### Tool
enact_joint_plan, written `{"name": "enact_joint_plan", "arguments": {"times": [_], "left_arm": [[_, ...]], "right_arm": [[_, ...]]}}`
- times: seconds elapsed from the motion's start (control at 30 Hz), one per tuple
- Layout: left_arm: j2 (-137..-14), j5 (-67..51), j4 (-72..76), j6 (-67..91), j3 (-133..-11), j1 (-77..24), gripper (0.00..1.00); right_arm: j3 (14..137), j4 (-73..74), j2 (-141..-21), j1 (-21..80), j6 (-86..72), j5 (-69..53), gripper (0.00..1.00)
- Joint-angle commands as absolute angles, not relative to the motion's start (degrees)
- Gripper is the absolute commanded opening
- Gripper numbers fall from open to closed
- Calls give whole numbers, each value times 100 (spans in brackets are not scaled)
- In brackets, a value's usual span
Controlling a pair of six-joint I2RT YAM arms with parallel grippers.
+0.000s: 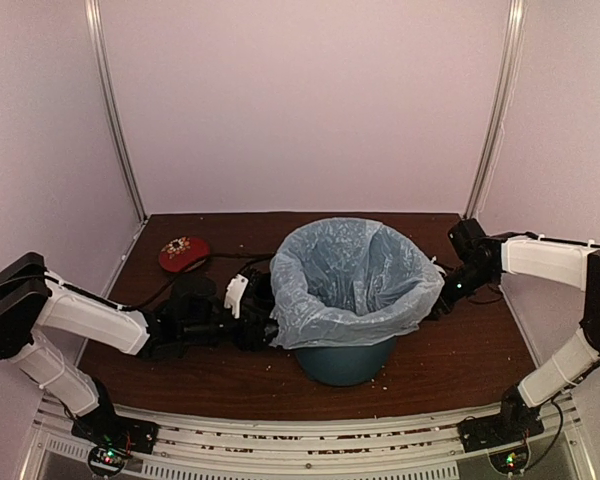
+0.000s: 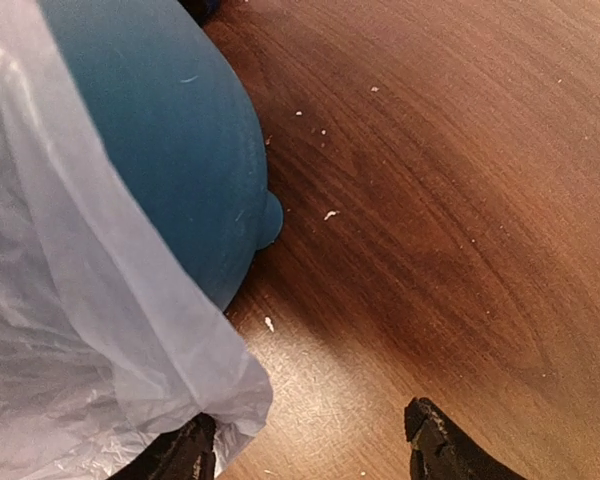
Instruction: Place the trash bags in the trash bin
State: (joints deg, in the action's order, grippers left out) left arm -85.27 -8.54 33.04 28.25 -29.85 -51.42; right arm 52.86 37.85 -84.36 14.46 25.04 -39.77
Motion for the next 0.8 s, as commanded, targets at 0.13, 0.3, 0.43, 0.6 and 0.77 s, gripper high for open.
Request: {"name": "enact_joint_plan", "arguments": {"times": [0.13,0.3,0.43,0.6,0.77], "left_arm": [[-8787,-784,3855,2924,-2863,-5124,68],[-8199,-692,3591,2762,-2828,-5131,67],[-7634,-499,2809,2565,-3009,-5124,69],[-7157,-235,2059,2517,-3155,-5125,72],[-6753,40,1784,2504,-3036,-5121,73]], "right_arm": [[5274,3751,-8535,1489,2492,-3850,65],[5495,4005,-8081,1485,2567,-3926,65],[5718,4457,-7786,1474,2824,-3728,69],[5920,4979,-7491,1460,3042,-3347,71],[5758,4615,-7163,1427,2697,-3100,71]]}}
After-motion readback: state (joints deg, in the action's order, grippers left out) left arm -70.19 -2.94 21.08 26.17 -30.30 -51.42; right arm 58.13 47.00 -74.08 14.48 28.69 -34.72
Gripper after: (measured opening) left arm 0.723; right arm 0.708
